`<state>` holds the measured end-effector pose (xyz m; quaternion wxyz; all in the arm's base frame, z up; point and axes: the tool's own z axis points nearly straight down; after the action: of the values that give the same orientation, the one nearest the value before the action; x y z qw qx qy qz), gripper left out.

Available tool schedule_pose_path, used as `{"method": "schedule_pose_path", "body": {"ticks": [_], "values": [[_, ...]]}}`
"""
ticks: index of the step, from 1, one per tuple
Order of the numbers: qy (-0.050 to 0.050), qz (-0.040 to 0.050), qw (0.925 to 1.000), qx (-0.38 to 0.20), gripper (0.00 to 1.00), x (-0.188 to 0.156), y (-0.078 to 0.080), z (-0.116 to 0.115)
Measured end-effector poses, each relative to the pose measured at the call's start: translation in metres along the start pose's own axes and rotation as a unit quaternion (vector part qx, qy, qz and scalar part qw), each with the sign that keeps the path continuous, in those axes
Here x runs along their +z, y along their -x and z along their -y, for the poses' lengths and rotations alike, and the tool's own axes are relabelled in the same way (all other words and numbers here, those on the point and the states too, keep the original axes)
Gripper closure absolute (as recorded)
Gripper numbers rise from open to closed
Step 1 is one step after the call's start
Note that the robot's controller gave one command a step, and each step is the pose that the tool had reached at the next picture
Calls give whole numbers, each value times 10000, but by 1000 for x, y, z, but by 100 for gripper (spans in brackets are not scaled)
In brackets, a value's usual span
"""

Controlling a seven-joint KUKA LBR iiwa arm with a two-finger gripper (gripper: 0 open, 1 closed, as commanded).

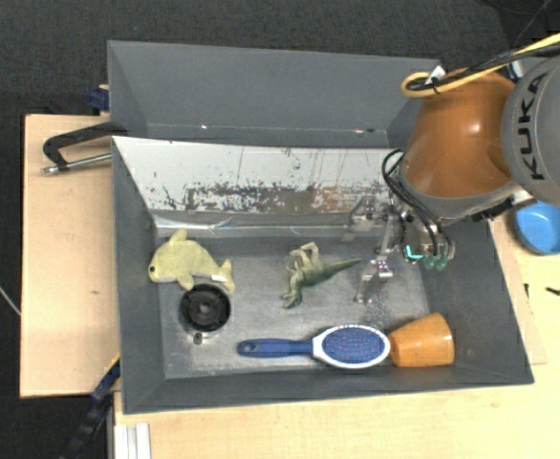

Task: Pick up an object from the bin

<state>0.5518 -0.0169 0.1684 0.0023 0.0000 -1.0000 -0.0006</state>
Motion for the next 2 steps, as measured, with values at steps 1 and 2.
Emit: {"method": "schedule_pose_path", "body": {"ticks": [1, 2], "values": [[8, 51, 9905, 1376, 0, 95, 53, 5], [-32, 70, 9876, 1570, 0, 94, 52, -44]]}}
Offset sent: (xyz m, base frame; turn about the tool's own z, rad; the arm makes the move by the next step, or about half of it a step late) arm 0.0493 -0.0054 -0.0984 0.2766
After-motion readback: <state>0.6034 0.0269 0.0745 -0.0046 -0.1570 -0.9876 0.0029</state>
